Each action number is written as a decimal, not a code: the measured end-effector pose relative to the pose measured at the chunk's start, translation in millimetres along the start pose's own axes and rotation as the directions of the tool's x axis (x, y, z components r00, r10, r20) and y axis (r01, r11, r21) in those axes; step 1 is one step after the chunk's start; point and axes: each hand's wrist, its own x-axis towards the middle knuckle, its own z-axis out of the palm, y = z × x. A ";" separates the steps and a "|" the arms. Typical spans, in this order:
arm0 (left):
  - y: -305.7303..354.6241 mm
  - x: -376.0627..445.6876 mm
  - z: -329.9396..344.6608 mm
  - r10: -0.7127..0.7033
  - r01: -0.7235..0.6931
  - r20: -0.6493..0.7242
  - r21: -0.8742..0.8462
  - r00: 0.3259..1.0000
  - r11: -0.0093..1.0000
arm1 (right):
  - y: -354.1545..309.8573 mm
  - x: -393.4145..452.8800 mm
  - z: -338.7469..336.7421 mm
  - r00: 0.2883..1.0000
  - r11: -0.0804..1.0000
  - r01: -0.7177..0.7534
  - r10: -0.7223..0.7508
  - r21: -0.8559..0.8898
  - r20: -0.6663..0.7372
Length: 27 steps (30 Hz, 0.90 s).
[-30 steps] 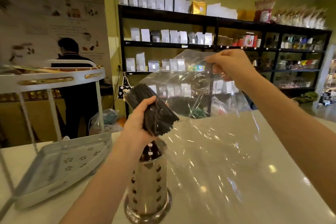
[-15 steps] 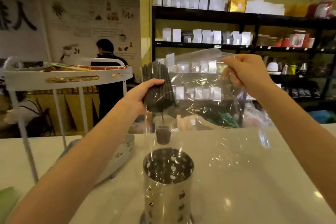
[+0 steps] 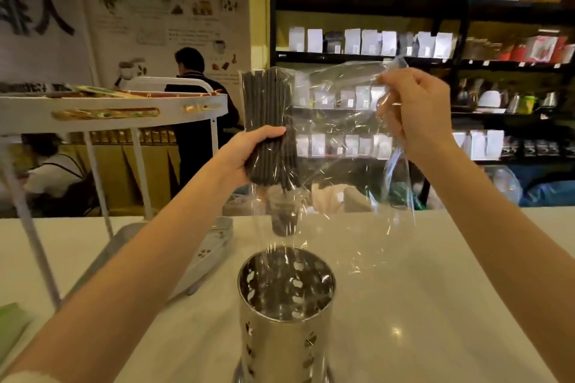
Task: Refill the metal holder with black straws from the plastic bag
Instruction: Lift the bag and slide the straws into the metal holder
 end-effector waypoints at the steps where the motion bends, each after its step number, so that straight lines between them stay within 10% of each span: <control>1: -1.2 -2.7 -1.1 0.026 -0.026 -0.003 0.004 1.000 1.000 | 0.0 -2.4 0.1 0.999 1.000 -0.028 0.028 -0.004 0.021; 10: 4.1 -38.8 -2.2 0.205 -0.205 -0.007 0.025 0.979 0.978 | 4.3 -14.7 -6.9 0.803 0.911 -0.305 0.403 -0.277 0.439; 27: 16.6 -75.1 16.6 0.360 -0.362 0.038 0.052 0.932 0.931 | 24.3 -42.4 9.3 0.866 0.933 -0.342 0.268 0.109 0.422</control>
